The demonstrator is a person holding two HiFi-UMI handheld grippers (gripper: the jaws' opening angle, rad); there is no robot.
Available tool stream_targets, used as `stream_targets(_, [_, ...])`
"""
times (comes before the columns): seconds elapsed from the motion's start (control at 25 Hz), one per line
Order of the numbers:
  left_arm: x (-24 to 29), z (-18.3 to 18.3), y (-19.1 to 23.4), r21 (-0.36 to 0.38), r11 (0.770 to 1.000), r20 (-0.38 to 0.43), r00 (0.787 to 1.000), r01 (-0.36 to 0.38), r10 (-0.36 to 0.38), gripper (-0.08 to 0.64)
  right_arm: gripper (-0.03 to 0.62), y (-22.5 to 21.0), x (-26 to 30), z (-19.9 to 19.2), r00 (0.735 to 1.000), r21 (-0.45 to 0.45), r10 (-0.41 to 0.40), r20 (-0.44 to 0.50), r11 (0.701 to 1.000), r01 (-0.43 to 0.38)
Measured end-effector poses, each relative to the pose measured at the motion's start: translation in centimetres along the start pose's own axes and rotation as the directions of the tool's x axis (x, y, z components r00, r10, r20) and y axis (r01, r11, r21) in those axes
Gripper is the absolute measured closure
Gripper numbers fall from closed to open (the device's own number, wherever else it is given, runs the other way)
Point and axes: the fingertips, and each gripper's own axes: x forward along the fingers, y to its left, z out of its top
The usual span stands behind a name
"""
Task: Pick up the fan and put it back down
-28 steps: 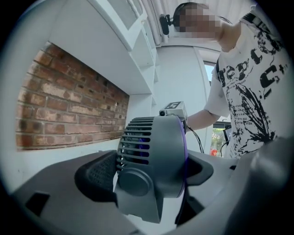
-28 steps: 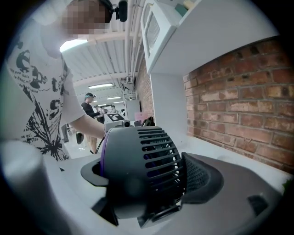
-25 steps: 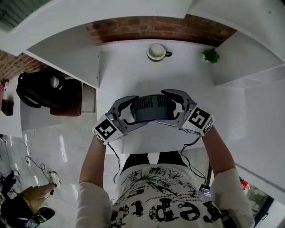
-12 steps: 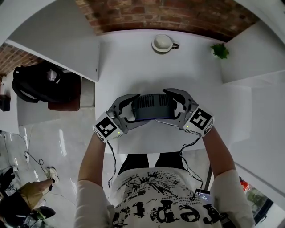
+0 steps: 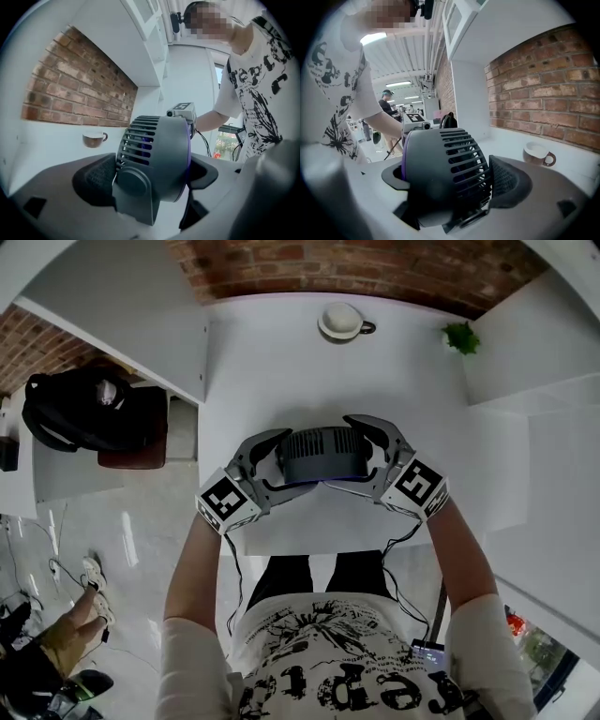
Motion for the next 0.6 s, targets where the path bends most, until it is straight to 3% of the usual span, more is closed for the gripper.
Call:
stream_targets(0.16, [-0.7,0.4,-0.5,0.036,0.999,-0.017,0.999,-0.032,0.032,0.144,0.098,0.4,-0.6,0.7,0.999,-0.029,-0.049,0.013,0.998,0.049])
stream_targets(0.32, [-2.0,2.3,-1.2,0.061,0.997,-0.009,0.999,-0.048,0.049,0.144,0.157,1.1,-2.5,2.8,0.993,-0.075,-0.08,0.081,0.994,0.086])
stream_targets(0.4, [-2.7,4.1,-1.7,0.089,0.994,0.028,0.998,-0.057,0.055,0.144,0.171,1.7,-3.5,3.6,0.99,-0.045,-0.104,0.092,0.993,0.108])
stream_targets(0.52, [-3.5,6.7,-2.4,0.118,0.989,0.062,0.995,-0.084,0.078,0.144,0.266,2.0,-5.0,5.4,0.979,-0.006,-0.163,0.125,0.986,0.165])
stream_targets(0.6, [-4.0,8.5,-3.3,0.126,0.987,0.094,0.992,-0.096,0.085,0.146,0.389,2.3,-6.2,6.8,0.962,0.027,-0.21,0.173,0.978,0.208])
